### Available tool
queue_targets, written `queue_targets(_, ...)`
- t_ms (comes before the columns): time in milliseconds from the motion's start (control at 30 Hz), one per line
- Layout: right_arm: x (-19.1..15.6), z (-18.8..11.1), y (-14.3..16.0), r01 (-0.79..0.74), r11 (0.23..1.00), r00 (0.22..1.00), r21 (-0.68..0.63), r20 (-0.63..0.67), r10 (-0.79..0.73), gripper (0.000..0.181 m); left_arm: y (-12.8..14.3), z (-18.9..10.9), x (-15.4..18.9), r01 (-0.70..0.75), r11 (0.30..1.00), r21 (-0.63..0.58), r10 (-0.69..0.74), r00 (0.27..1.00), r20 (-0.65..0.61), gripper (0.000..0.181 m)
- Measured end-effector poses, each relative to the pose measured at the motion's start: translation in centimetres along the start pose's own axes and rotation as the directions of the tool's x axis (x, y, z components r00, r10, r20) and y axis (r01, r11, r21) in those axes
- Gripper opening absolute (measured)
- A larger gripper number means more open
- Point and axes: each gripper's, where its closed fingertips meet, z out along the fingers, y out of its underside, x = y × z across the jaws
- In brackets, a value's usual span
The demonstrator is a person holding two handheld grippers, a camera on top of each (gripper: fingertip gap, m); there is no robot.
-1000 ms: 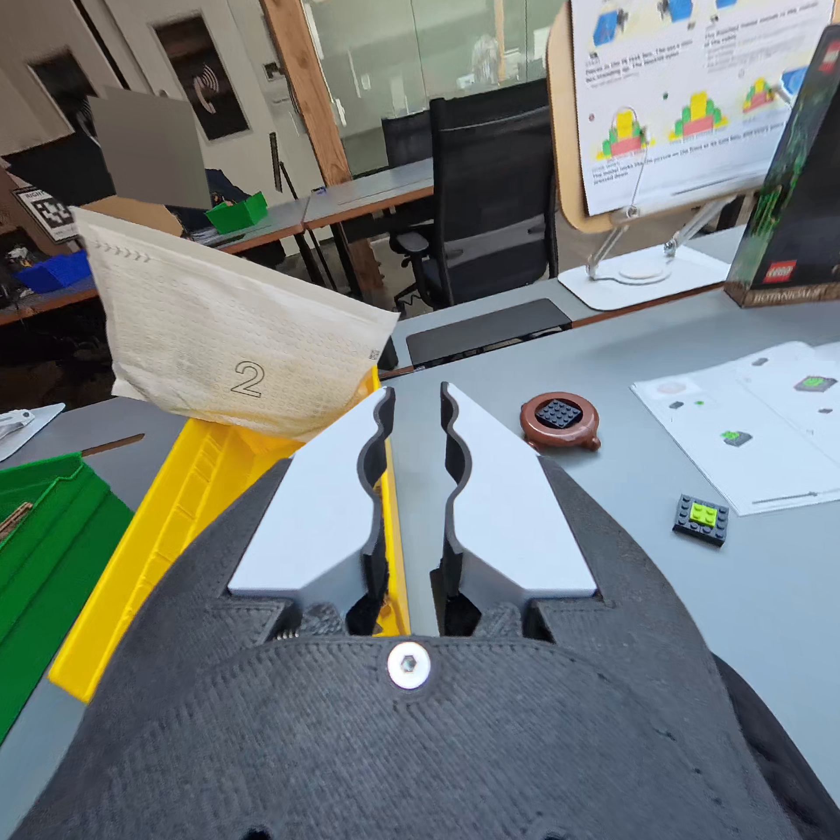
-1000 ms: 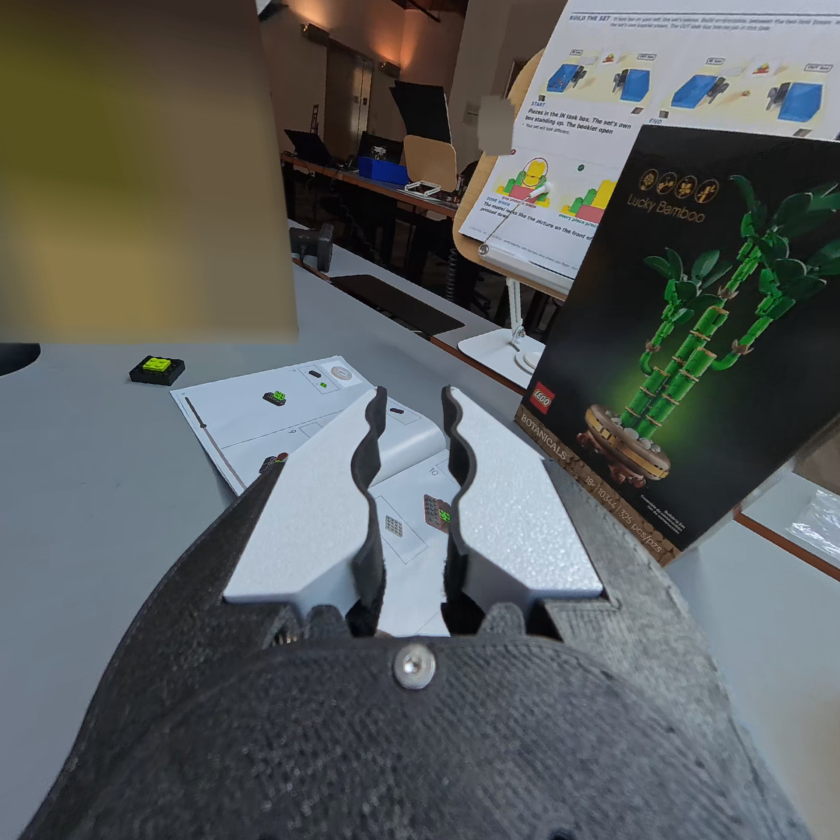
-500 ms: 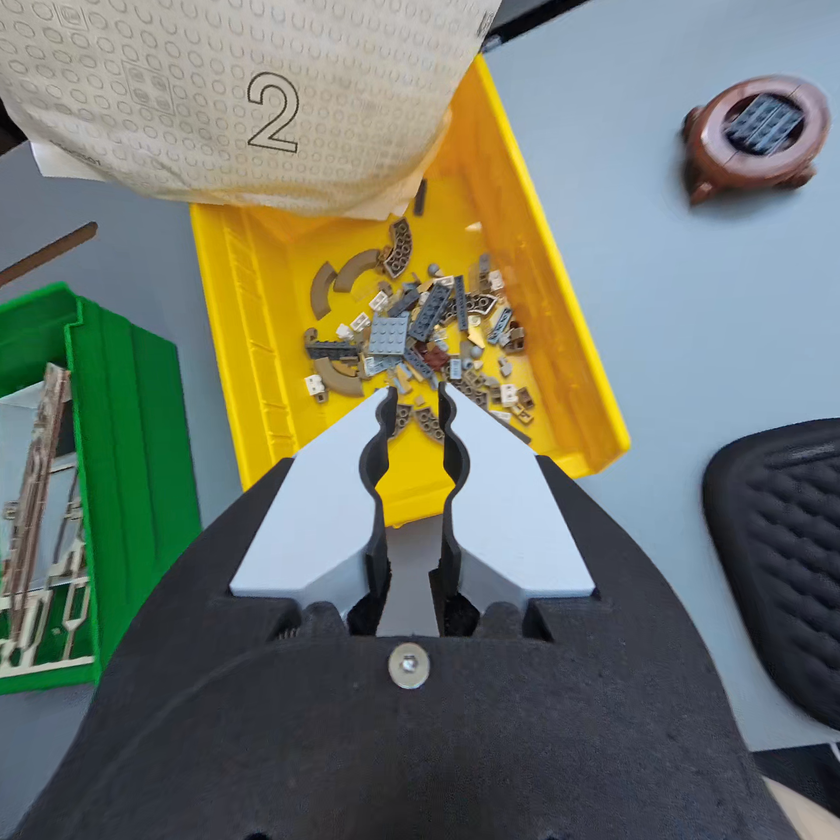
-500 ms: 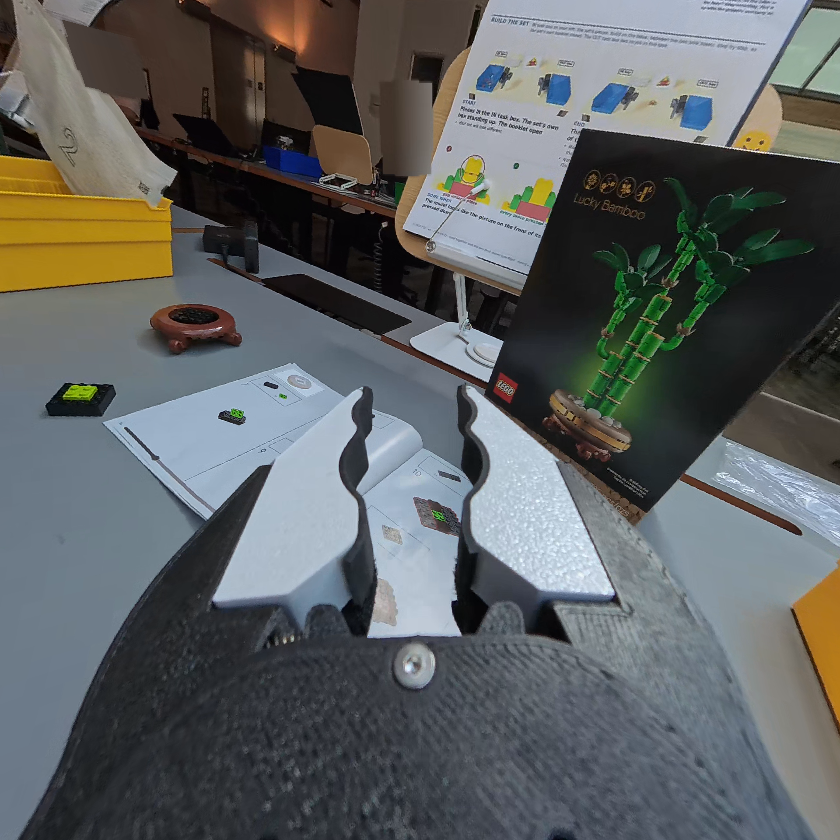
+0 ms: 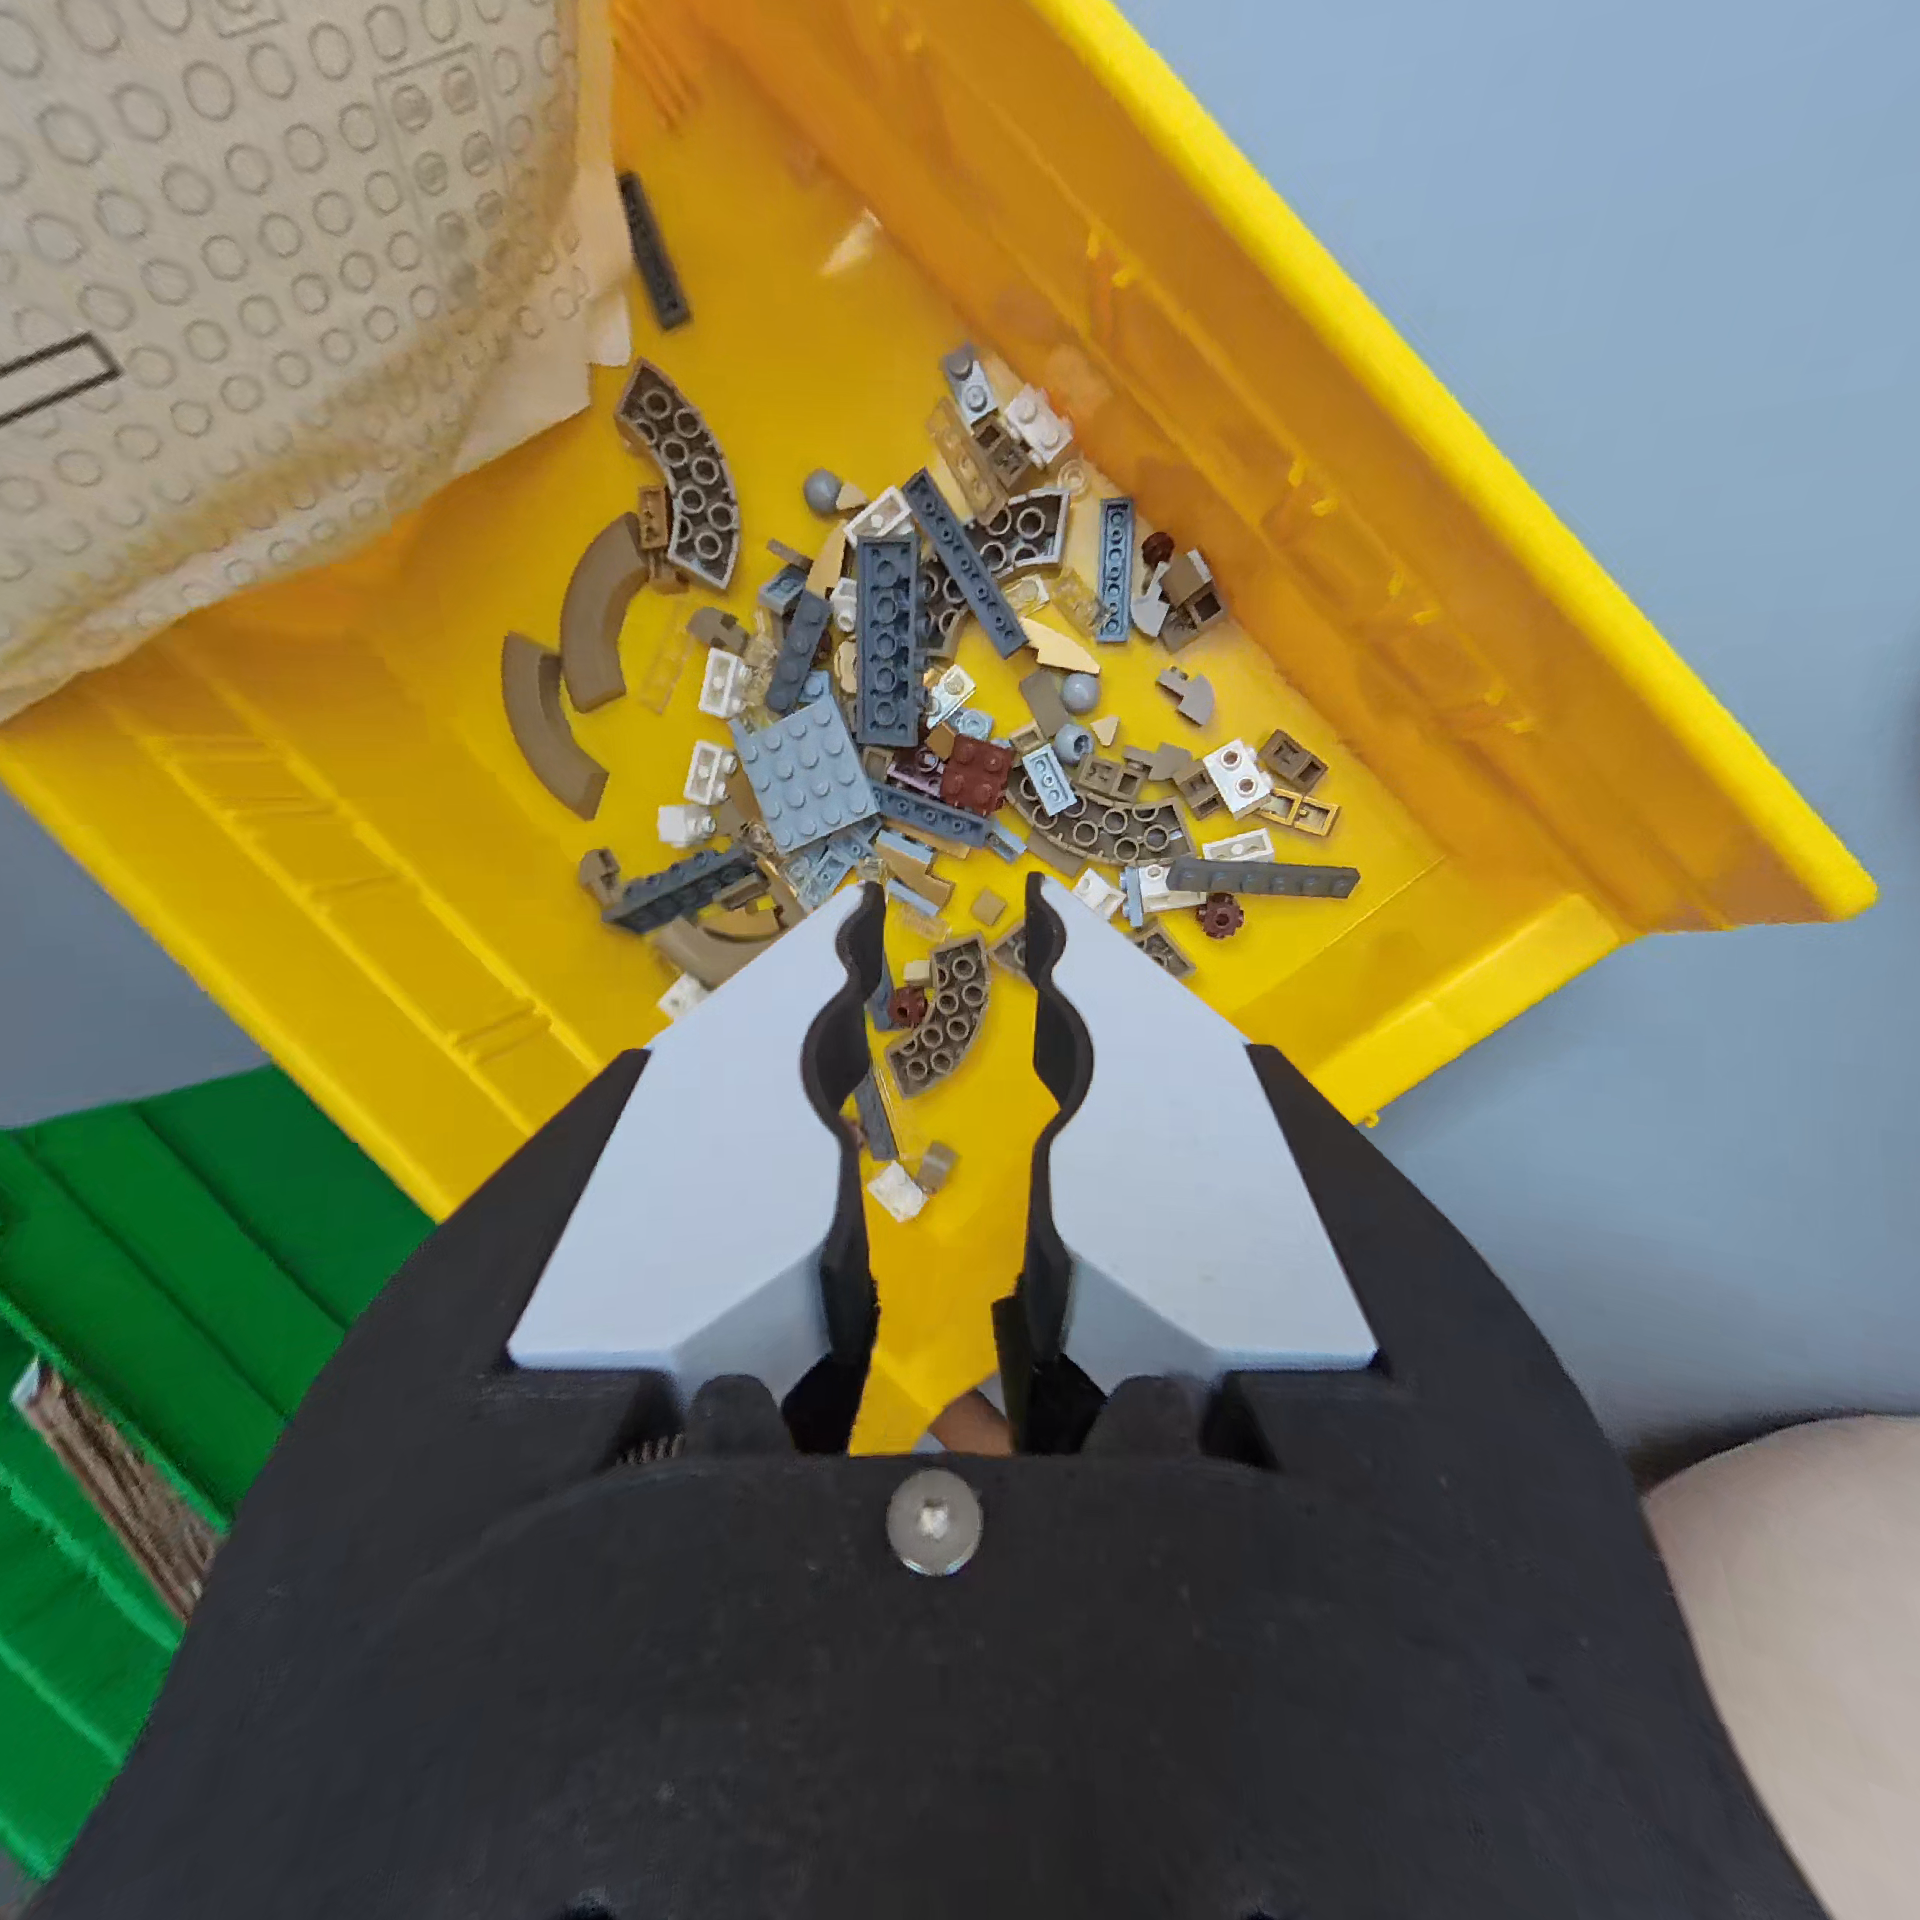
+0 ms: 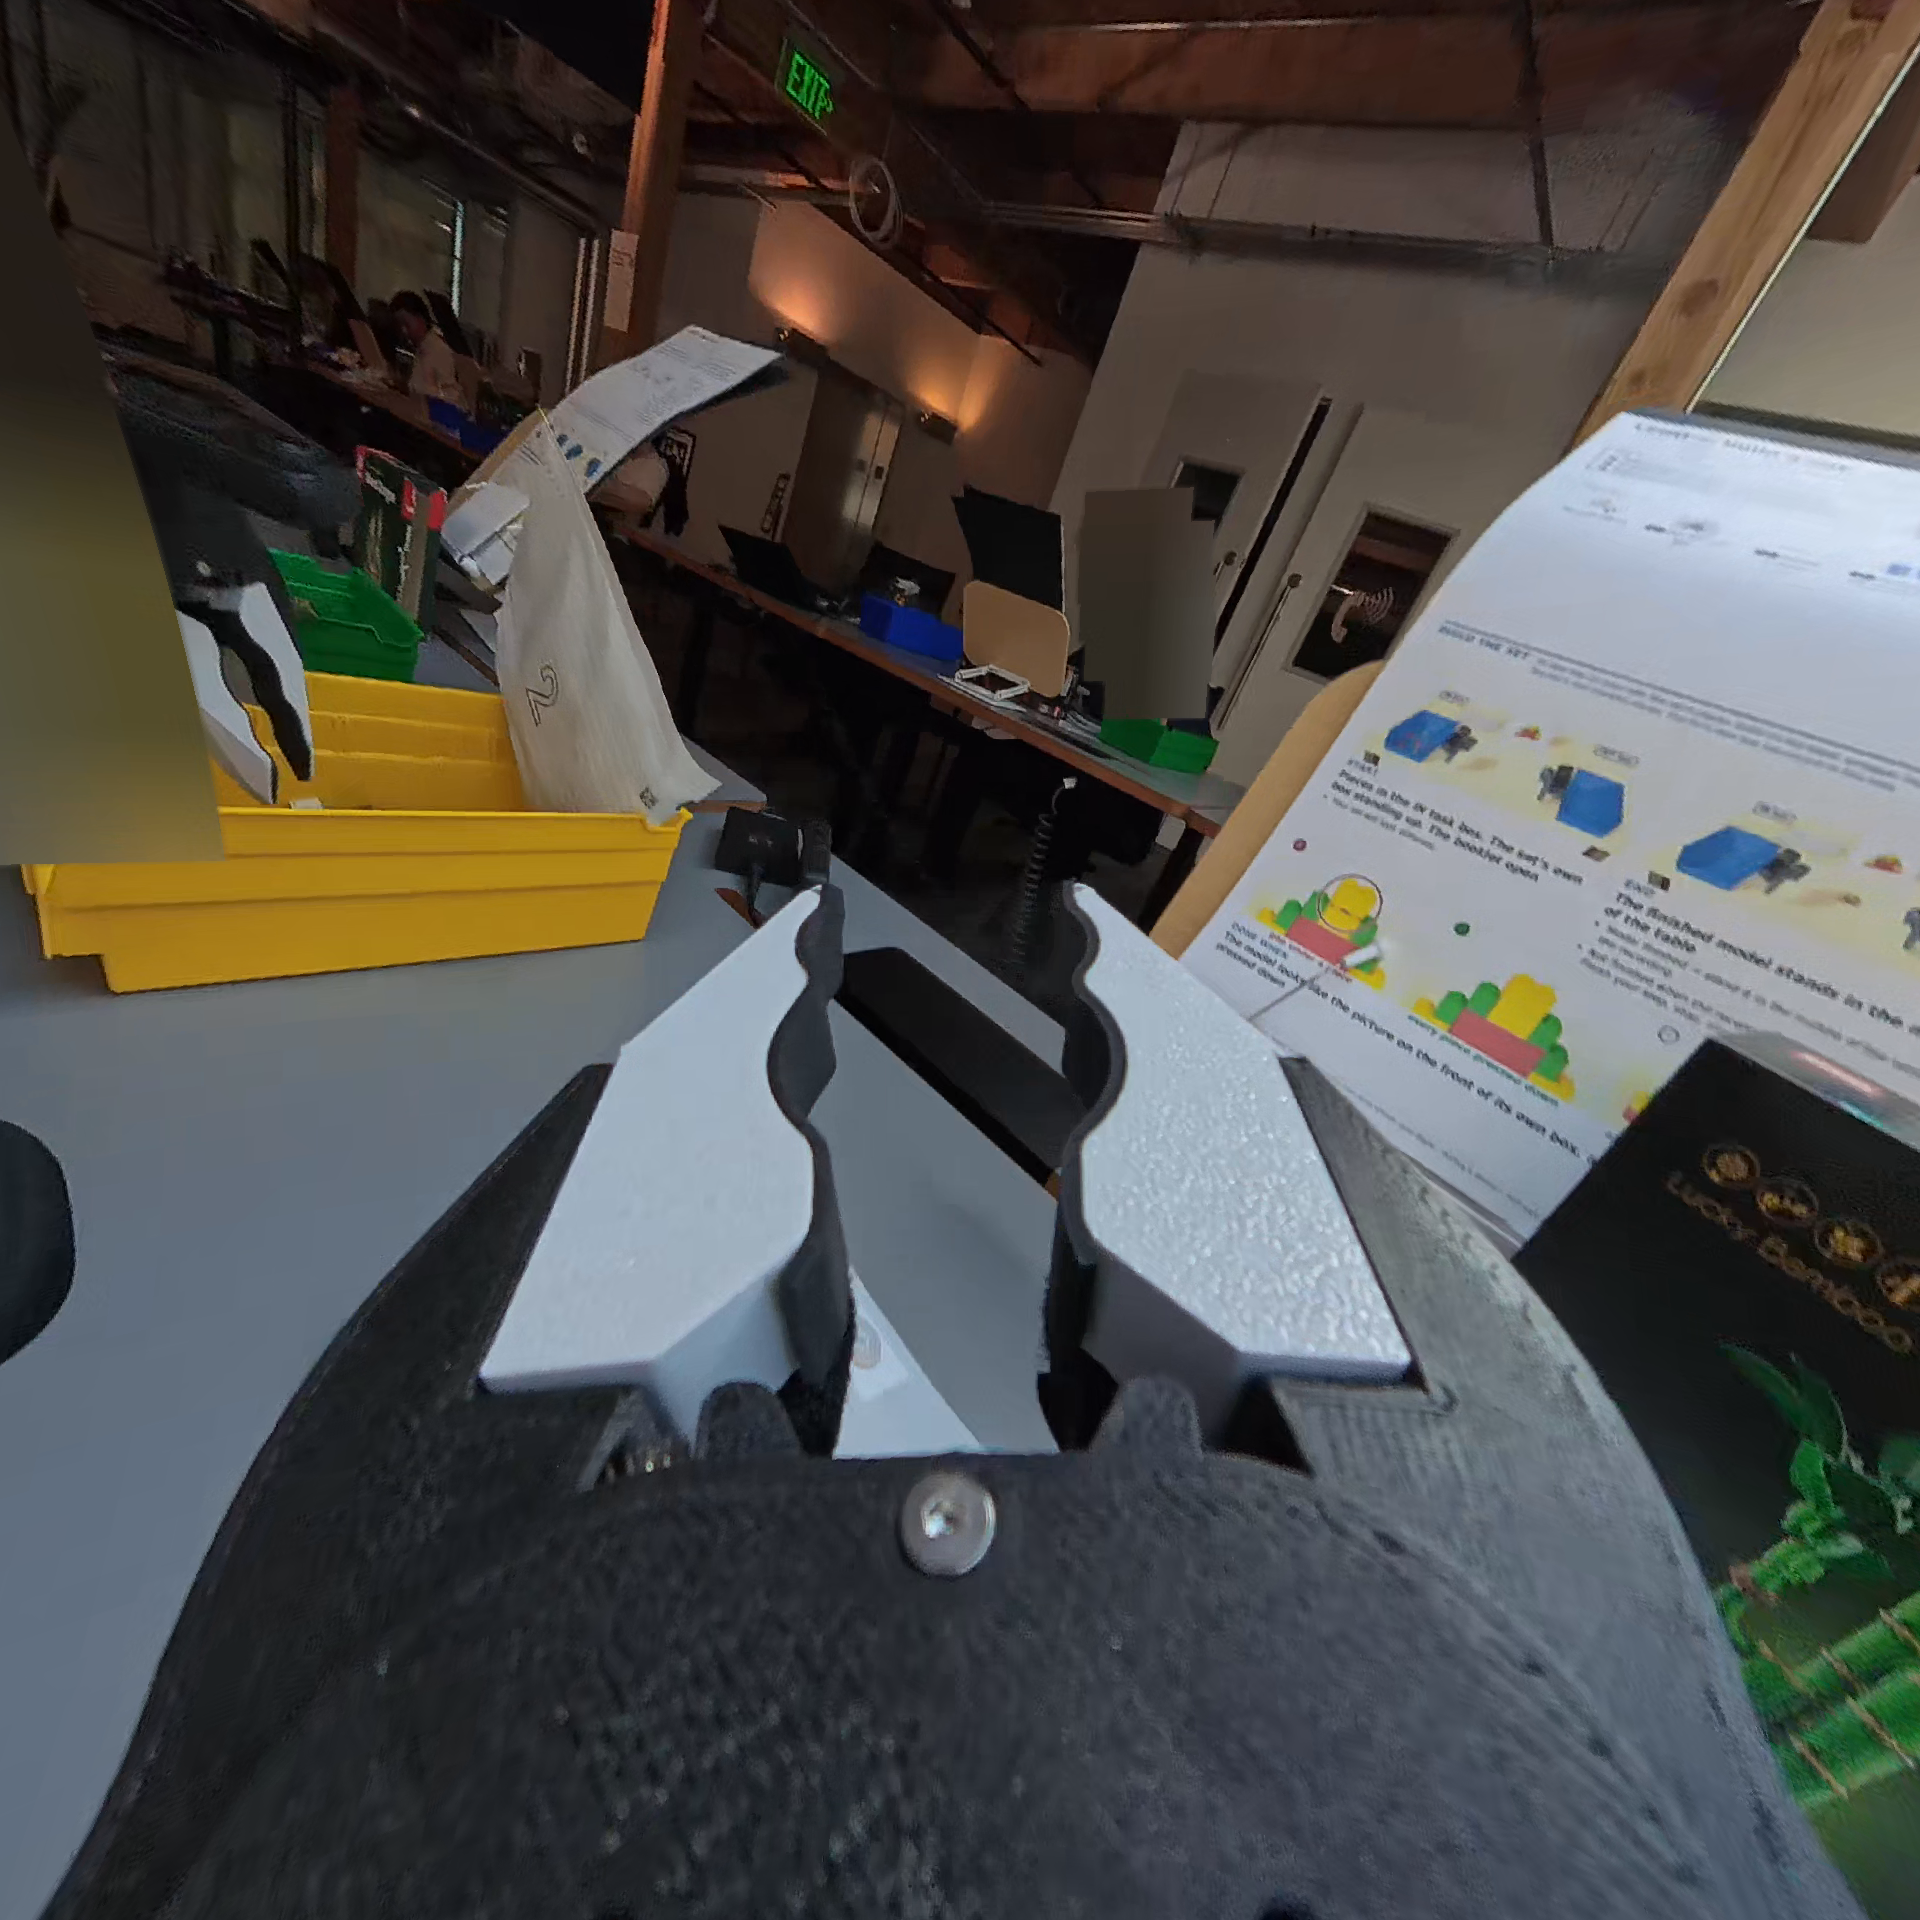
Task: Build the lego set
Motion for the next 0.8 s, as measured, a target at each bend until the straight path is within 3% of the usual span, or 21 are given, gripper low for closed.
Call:
queue_targets(33,-0.3,0.9,-1.4,0.012,1.0,1.0,0.029,0.018,-0.012,0.042,-0.3,0.6,0.2,-0.019,1.0,0.023,0.02,0.999,-0.029,0.024)
queue_targets(133,-1.1,2.7,-4.9,0.036,0.994,0.997,0.107,0.071,-0.043,0.044,-0.6,2.2,0.8,-0.009,0.999,0.048,0.015,0.993,-0.118,0.023)
queue_targets(200,-1.7,3.1,-6.4,0.031,0.991,0.993,0.132,0.11,-0.046,0.044,-0.5,3.1,0.6,-0.042,0.998,0.037,0.046,0.994,-0.103,0.024)
queue_targets(267,-2.4,2.9,-7.0,0.002,0.993,0.987,0.122,0.157,-0.021,0.047,-0.4,4.0,0.0,-0.098,0.995,0.031,0.099,0.994,-0.045,0.025)
queue_targets(400,-3.8,1.3,-8.8,-0.064,0.979,0.967,0.192,0.256,0.013,0.045,0.3,5.3,0.1,-0.102,0.995,-0.008,0.101,0.993,-0.065,0.024)
queue_targets(800,0.1,-0.9,-9.6,-0.078,0.982,0.983,0.171,0.177,0.048,0.045,0.4,6.6,0.4,-0.066,0.997,0.029,0.07,0.984,-0.167,0.014)
